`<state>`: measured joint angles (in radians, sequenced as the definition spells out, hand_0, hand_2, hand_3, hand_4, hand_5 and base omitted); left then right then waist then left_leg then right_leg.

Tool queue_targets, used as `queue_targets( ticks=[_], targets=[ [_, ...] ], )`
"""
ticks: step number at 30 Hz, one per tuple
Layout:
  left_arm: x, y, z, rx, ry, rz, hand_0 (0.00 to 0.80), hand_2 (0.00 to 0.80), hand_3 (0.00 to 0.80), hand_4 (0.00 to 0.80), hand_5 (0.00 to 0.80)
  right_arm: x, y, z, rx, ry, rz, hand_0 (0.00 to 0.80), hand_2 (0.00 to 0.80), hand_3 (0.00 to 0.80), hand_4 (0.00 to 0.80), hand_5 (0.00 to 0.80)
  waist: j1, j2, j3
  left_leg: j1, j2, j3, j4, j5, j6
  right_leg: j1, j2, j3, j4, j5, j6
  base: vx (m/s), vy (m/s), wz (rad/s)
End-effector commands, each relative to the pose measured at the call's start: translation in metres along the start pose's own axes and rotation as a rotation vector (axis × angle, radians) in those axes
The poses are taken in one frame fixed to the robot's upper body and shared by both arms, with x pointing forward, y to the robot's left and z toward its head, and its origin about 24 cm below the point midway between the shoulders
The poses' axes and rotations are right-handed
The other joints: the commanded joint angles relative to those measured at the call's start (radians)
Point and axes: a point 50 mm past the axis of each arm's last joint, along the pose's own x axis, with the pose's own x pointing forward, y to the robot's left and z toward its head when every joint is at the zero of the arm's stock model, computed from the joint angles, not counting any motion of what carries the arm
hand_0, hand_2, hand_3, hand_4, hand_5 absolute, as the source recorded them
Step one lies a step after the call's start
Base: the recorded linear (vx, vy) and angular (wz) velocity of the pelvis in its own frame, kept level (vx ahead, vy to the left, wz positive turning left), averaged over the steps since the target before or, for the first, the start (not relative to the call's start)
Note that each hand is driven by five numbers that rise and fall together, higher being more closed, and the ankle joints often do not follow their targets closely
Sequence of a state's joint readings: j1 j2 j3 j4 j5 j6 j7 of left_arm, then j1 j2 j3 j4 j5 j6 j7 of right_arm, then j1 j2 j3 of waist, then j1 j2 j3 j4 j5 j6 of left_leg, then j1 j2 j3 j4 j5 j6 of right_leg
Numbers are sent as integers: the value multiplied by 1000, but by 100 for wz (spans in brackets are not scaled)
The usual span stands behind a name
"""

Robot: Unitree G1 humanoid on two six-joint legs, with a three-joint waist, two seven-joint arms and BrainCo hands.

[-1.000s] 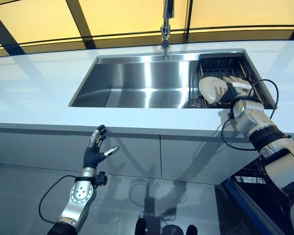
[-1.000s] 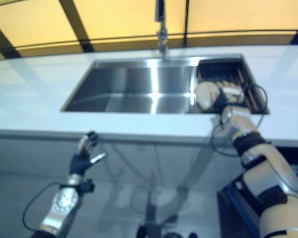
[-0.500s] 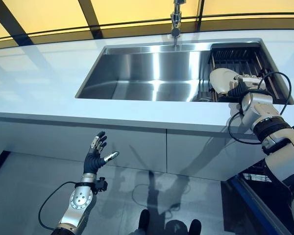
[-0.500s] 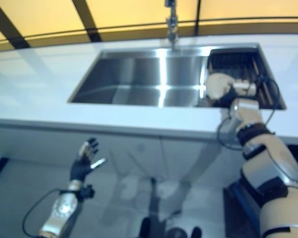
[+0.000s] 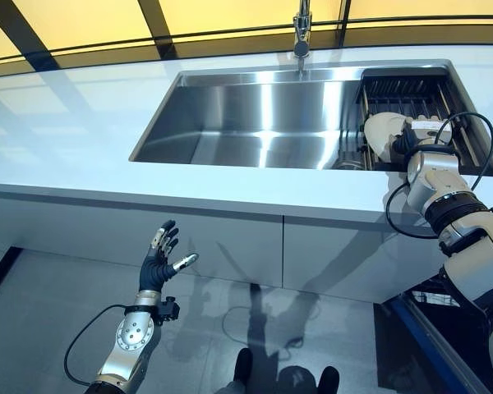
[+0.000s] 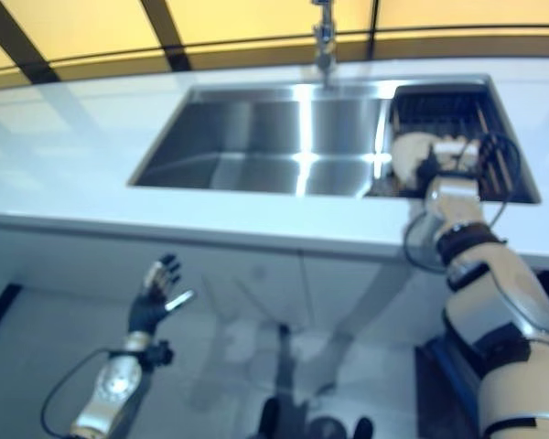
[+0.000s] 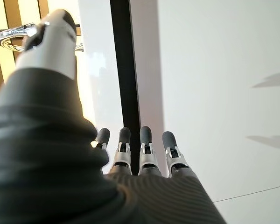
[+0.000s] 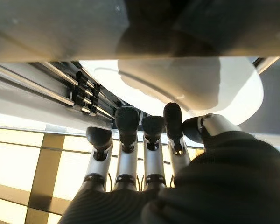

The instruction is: Take plates into dishwasher

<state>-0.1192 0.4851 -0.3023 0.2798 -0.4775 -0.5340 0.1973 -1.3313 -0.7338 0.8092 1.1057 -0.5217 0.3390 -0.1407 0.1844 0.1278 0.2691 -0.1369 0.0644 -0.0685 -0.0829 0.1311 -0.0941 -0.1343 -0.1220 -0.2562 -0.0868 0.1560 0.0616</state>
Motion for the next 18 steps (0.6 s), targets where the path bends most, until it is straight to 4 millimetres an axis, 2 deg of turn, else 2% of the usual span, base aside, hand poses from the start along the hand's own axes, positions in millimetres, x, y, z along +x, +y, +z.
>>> queue_targets(
  ticks=[1, 11, 18],
  targets=[
    [21, -7, 35, -11, -175, -71, 0, 0, 0, 0, 0, -5, 25, -15, -195, 1, 26, 800, 800, 800, 800, 800, 32, -46, 90, 3, -36, 30, -4, 5, 31, 12, -57, 7, 34, -3, 41, 0, 0, 0],
    [19, -3, 32, -8, -158, -58, 0, 0, 0, 0, 0, -6, 27, -26, -170, 3, 44, 800, 800, 800, 800, 800, 20, -64, 56, 25, -32, 35, -4, -4, 33, 34, -54, 15, 30, -8, 42, 0, 0, 0],
    [18, -3, 31, -1, -155, -49, 0, 0, 0, 0, 0, -7, 28, -25, -146, -36, 46, 800, 800, 800, 800, 800, 14, -72, 43, 41, -27, 36, -4, -9, 33, 50, -50, 21, 28, -12, 39, 0, 0, 0]
  ],
)
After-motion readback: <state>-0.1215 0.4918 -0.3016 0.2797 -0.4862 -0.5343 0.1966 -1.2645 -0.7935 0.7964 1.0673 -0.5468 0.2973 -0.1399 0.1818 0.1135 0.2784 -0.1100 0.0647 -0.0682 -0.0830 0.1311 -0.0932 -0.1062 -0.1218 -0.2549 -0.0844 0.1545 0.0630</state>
